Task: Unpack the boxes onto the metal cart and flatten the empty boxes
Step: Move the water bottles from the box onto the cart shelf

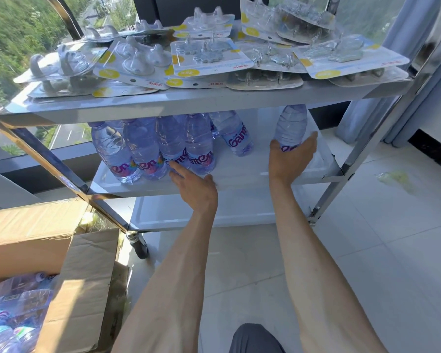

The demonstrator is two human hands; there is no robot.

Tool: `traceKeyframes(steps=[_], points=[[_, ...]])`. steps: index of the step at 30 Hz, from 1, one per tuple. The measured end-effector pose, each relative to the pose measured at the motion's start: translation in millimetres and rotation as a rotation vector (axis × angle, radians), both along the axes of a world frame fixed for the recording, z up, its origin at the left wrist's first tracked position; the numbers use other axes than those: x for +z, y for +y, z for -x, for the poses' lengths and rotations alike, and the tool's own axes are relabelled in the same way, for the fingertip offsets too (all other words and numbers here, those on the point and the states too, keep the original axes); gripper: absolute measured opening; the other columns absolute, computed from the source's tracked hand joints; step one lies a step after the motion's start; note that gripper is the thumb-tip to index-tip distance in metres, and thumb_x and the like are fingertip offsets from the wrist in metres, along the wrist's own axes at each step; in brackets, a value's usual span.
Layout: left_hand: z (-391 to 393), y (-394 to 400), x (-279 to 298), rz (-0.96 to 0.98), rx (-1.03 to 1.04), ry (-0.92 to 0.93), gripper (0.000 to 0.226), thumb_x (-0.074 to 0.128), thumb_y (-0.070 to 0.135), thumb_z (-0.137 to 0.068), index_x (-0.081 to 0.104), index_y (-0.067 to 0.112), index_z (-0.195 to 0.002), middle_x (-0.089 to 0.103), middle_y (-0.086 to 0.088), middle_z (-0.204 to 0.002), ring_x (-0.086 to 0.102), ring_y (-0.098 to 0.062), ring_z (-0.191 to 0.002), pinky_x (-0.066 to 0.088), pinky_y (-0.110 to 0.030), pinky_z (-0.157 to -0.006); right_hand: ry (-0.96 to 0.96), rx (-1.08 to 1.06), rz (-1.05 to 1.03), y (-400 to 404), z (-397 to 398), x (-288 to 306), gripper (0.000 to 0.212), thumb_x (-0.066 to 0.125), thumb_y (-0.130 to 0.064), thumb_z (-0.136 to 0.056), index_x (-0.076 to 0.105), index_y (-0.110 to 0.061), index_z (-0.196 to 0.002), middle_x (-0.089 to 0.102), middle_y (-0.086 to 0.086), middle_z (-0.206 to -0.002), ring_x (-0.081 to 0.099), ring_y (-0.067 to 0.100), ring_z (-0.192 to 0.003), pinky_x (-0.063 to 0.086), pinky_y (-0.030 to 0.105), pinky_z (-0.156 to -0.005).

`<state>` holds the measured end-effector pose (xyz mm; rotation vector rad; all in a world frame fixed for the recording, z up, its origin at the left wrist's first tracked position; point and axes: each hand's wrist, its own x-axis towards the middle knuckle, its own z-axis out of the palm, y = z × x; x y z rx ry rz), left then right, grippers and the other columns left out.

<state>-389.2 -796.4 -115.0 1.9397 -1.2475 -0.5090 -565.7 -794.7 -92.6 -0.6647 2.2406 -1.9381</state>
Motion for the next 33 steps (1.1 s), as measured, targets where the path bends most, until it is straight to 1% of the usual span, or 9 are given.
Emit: traceKeyframes(steps=[3,6,10,14,18,22,24,28,33], points=[[-1,1,0,0.004,-0.001,-0.003,0.112,0.081,0.021,-0.08,0.0,0.008,-0.157,0.022,-0.019,-0.157,0.034,-0.038,-0.141,0.043,-0.044,-0.104,0.235,-0.155,0.142,12,-32,0,0.052,0.067,-0.006,-0.072,0.056,-0.002,-0.123,0.057,0.014,-0.12,0.053,0.031,-0.111,0.042,0.033,-0.088],[-1,2,0,0.007,0.004,-0.006,0.111,0.08,0.02,-0.081,0.0,0.008,-0.157,0.021,-0.019,-0.158,0.031,-0.037,-0.143,0.042,-0.043,-0.105,0.322,0.141,0.169,0,-57,-1,0.032,0.061,0.004,-0.073,0.063,0.001,-0.104,0.063,0.013,-0.101,0.058,0.03,-0.096,0.043,0.025,-0.083],[0,3,2,0.004,0.002,-0.013,0.11,0.079,0.019,-0.082,0.0,0.007,-0.157,0.021,-0.02,-0.158,0.031,-0.037,-0.143,0.043,-0.044,-0.104,0.322,0.374,-0.067,-48,-71,6,0.046,0.07,-0.008,-0.068,0.061,-0.005,-0.112,0.066,0.01,-0.107,0.06,0.031,-0.102,0.05,0.043,-0.088],[1,1,5,-0.025,0.005,-0.005,0.109,0.078,0.016,-0.082,-0.001,0.006,-0.157,0.019,-0.021,-0.159,0.028,-0.036,-0.144,0.042,-0.043,-0.105,0.237,0.329,-0.267,-67,-75,8,0.081,0.082,-0.028,-0.069,0.046,-0.014,-0.14,0.055,0.011,-0.133,0.049,0.032,-0.123,0.047,0.042,-0.094],[-1,-5,14,0.012,0.054,0.094,0.103,0.071,0.012,-0.077,0.006,0.005,-0.155,0.019,-0.024,-0.155,0.031,-0.041,-0.139,0.044,-0.046,-0.104,0.308,0.23,-0.342,-65,-83,2,0.071,0.077,-0.035,-0.075,0.049,-0.015,-0.137,0.052,0.01,-0.129,0.047,0.031,-0.12,0.043,0.039,-0.085],[-4,-9,19,0.07,0.109,0.17,0.1,0.066,0.016,-0.077,0.004,0.006,-0.156,0.024,-0.024,-0.152,0.032,-0.04,-0.138,0.042,-0.047,-0.106,0.13,0.306,-0.158,-55,-92,-5,0.068,0.072,-0.026,-0.083,0.045,-0.009,-0.143,0.056,0.014,-0.132,0.052,0.032,-0.121,0.044,0.036,-0.094],[-4,-6,15,0.051,0.092,0.152,0.1,0.068,0.012,-0.077,0.006,0.003,-0.155,0.028,-0.023,-0.15,0.037,-0.04,-0.134,0.044,-0.043,-0.103,-0.035,0.454,0.002,-47,-94,-9,0.068,0.069,-0.016,-0.087,0.039,-0.007,-0.147,0.054,0.009,-0.139,0.052,0.024,-0.125,0.04,0.023,-0.097],[-8,-5,9,0.013,0.046,0.054,0.104,0.072,0.009,-0.072,0.009,0.0,-0.153,0.033,-0.023,-0.146,0.045,-0.042,-0.128,0.047,-0.044,-0.098,0.001,0.614,0.128,-33,-86,-19,0.06,0.064,0.003,-0.079,0.047,-0.008,-0.136,0.058,-0.007,-0.122,0.055,0.001,-0.108,0.043,0.009,-0.089],[-11,-7,9,-0.003,0.023,-0.006,0.104,0.074,0.017,-0.073,0.01,0.0,-0.153,0.036,-0.023,-0.147,0.043,-0.04,-0.131,0.048,-0.045,-0.097,0.134,0.618,0.082,-40,-83,-30,0.059,0.064,-0.003,-0.072,0.054,-0.012,-0.129,0.061,-0.003,-0.115,0.056,0.02,-0.109,0.05,0.033,-0.092]])
